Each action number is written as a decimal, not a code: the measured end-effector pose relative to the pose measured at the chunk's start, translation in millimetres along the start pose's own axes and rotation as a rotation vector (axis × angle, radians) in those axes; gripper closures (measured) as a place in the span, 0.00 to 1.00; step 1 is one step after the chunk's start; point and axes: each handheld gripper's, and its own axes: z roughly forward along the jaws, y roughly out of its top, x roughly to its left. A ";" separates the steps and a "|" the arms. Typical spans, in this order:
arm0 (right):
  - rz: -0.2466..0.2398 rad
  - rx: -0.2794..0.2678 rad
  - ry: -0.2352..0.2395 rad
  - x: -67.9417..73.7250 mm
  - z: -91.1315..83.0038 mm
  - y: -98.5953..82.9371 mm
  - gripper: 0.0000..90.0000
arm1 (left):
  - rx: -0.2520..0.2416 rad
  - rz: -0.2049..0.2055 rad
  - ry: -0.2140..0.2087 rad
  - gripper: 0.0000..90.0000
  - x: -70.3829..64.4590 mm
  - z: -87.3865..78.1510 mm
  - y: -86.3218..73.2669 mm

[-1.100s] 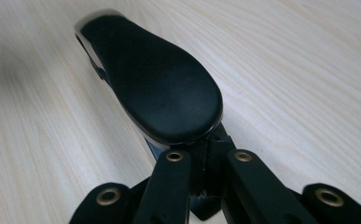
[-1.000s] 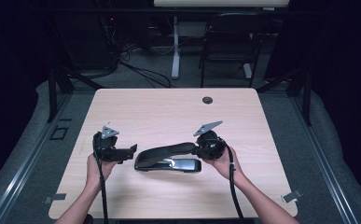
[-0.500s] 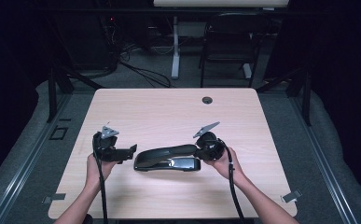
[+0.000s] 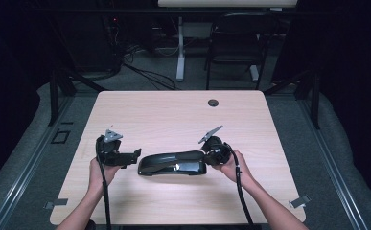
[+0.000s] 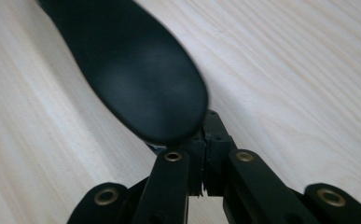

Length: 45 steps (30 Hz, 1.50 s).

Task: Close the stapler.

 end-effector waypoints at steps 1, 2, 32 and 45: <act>-0.010 0.009 -0.017 -1.7 -2.1 0.3 1.00 | -0.001 -0.003 0.000 0.07 -0.1 -0.1 -0.1; -0.001 -0.012 -0.029 -3.2 -5.2 0.6 1.00 | -0.002 -0.004 0.001 0.08 0.0 -0.2 -0.1; -0.093 -0.079 -0.026 17.1 -21.3 7.4 1.00 | -0.002 0.003 0.003 0.07 -1.4 1.4 0.3; -0.085 -0.061 -0.025 15.8 -16.0 5.9 1.00 | 0.002 0.010 -0.002 0.07 -2.5 2.3 0.4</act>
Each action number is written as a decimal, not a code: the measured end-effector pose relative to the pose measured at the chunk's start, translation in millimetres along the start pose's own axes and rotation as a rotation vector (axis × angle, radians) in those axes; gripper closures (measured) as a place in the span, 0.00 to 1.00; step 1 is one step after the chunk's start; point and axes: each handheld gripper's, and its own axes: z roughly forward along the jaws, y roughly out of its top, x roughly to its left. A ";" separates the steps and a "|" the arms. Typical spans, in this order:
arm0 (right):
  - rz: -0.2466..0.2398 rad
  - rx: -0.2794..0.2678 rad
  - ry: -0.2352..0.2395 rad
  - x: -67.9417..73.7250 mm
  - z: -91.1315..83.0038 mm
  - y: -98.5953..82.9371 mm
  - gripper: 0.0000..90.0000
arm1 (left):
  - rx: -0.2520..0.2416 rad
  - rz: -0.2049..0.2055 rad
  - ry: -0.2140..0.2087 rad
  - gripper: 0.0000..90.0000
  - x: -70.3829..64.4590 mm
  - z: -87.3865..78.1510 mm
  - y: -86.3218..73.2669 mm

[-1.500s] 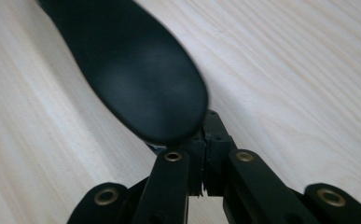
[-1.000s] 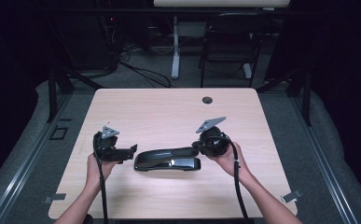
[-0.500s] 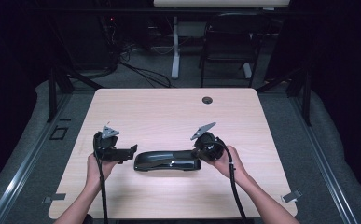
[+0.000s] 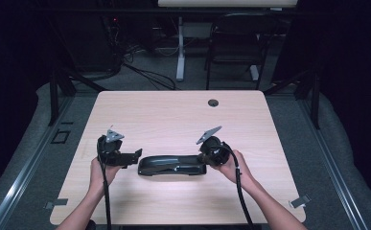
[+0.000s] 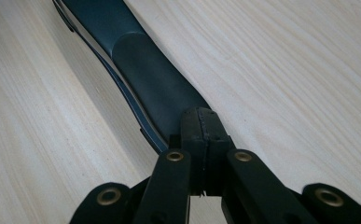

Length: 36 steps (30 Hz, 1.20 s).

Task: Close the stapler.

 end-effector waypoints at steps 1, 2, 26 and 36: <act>0.000 0.000 0.001 -0.2 0.0 0.0 1.00 | -0.002 -0.002 0.000 0.07 0.1 0.0 0.0; 0.001 -0.002 -0.001 0.0 0.0 0.0 1.00 | -0.002 -0.003 -0.001 0.07 0.4 -0.2 0.0; 0.006 -0.208 -0.045 -1.7 -45.4 4.4 0.54 | -0.004 0.003 0.001 0.07 1.3 -0.9 -0.8; 0.077 -0.214 -0.096 -20.4 -67.4 -17.2 0.21 | -0.007 0.009 -0.004 0.07 1.4 -0.5 -1.0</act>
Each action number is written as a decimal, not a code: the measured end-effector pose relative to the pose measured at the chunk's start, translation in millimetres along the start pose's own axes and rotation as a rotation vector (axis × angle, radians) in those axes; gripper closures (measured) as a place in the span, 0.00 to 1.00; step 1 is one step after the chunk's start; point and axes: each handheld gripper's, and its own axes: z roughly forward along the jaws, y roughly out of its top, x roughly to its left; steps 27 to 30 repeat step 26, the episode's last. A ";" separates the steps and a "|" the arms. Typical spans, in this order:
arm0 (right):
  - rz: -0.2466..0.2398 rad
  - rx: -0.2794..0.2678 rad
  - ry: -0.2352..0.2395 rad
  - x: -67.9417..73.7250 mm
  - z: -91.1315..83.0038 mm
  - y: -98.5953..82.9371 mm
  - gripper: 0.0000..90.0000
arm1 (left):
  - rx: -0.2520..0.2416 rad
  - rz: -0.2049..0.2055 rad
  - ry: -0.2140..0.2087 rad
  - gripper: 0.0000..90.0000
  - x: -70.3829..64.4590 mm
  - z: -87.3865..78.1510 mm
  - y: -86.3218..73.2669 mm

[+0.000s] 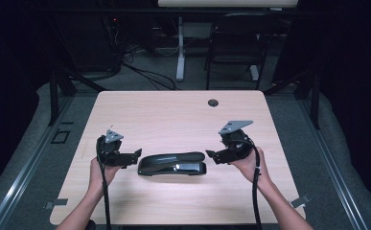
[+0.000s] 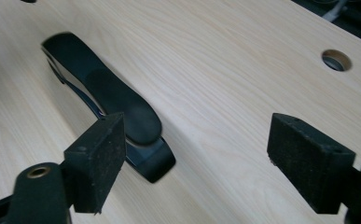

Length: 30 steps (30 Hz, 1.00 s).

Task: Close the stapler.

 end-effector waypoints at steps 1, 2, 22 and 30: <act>0.008 0.004 -0.011 -3.6 -3.2 -3.4 0.18 | 0.001 0.000 -0.001 0.07 -0.1 0.2 0.0; 0.012 0.011 -0.017 -6.0 -4.9 -5.5 0.16 | 0.001 0.000 0.000 0.07 -0.4 0.5 -0.1; 0.193 0.206 -0.104 -61.4 -26.0 -97.9 0.00 | 0.033 -0.013 0.016 0.00 9.4 14.1 -5.2; 0.157 0.334 -0.069 -67.3 -5.3 -110.4 0.00 | 0.105 -0.013 0.003 0.00 22.4 30.5 -11.5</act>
